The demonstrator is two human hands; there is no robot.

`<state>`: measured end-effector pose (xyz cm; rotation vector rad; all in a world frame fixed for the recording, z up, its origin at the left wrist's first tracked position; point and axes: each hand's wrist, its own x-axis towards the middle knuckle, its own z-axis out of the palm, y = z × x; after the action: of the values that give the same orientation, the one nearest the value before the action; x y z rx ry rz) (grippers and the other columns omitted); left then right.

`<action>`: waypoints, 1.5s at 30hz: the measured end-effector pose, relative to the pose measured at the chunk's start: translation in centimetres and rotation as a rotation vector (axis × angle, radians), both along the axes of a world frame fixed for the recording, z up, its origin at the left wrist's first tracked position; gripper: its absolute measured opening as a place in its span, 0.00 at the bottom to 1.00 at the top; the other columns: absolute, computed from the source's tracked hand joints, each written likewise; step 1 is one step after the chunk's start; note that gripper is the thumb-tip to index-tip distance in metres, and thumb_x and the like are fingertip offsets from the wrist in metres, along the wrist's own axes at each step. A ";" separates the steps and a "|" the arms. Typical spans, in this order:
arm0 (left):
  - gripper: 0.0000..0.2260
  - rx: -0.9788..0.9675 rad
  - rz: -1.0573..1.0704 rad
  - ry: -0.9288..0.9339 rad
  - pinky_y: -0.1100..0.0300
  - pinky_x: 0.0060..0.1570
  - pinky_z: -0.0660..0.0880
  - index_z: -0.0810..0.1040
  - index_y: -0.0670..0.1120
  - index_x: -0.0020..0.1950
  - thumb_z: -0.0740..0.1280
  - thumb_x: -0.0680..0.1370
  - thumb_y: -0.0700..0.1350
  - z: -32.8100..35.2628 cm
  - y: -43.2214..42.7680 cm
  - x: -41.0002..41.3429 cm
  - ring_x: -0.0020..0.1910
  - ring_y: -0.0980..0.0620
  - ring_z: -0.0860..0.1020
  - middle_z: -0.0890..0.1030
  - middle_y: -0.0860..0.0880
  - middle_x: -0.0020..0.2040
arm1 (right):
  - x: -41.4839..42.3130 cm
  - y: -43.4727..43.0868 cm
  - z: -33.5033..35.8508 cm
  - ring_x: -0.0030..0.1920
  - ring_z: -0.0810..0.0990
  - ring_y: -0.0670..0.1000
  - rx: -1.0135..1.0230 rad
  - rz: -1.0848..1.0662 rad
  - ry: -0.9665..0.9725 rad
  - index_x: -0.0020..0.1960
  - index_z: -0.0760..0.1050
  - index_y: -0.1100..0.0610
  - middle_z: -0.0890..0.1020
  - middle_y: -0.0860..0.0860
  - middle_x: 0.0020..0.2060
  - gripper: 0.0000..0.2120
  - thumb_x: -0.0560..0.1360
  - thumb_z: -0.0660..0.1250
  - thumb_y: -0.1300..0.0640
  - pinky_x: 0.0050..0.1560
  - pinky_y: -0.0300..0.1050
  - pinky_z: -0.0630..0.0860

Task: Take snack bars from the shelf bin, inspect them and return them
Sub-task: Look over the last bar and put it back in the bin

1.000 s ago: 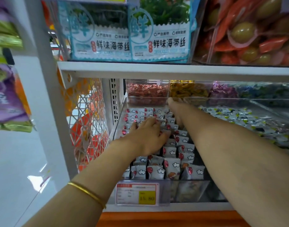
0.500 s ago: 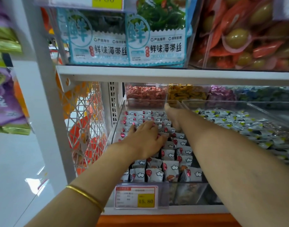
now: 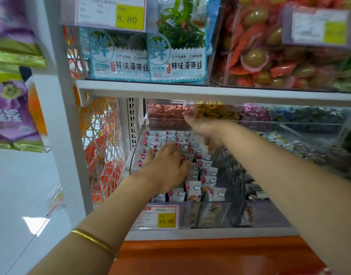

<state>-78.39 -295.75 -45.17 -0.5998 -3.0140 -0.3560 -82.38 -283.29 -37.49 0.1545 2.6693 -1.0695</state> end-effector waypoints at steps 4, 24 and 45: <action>0.27 -0.020 0.019 -0.006 0.43 0.71 0.38 0.50 0.45 0.77 0.45 0.81 0.56 -0.4 0.7 1.8 0.76 0.50 0.42 0.45 0.47 0.78 | 2.1 -0.5 0.2 0.75 0.52 0.59 0.201 0.105 -0.020 0.77 0.45 0.56 0.50 0.59 0.76 0.29 0.81 0.37 0.42 0.72 0.52 0.54; 0.26 -0.082 0.029 0.092 0.43 0.72 0.40 0.52 0.46 0.76 0.42 0.81 0.56 -1.3 -0.5 4.1 0.76 0.51 0.44 0.50 0.48 0.78 | 0.1 0.9 -5.0 0.76 0.48 0.58 -0.234 -0.294 -0.211 0.77 0.43 0.57 0.49 0.58 0.76 0.39 0.76 0.43 0.32 0.73 0.53 0.48; 0.26 -0.067 0.039 0.133 0.43 0.72 0.41 0.52 0.47 0.76 0.43 0.81 0.57 -1.6 -0.4 4.2 0.76 0.50 0.45 0.51 0.48 0.78 | 3.9 -0.5 -1.6 0.73 0.59 0.62 -0.130 -0.228 -0.070 0.77 0.48 0.57 0.56 0.61 0.75 0.36 0.78 0.41 0.34 0.71 0.59 0.60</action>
<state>-74.23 -296.18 -46.73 -0.5449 -2.9147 -0.2045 -78.47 -283.83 -39.10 0.4716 2.5555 -1.2755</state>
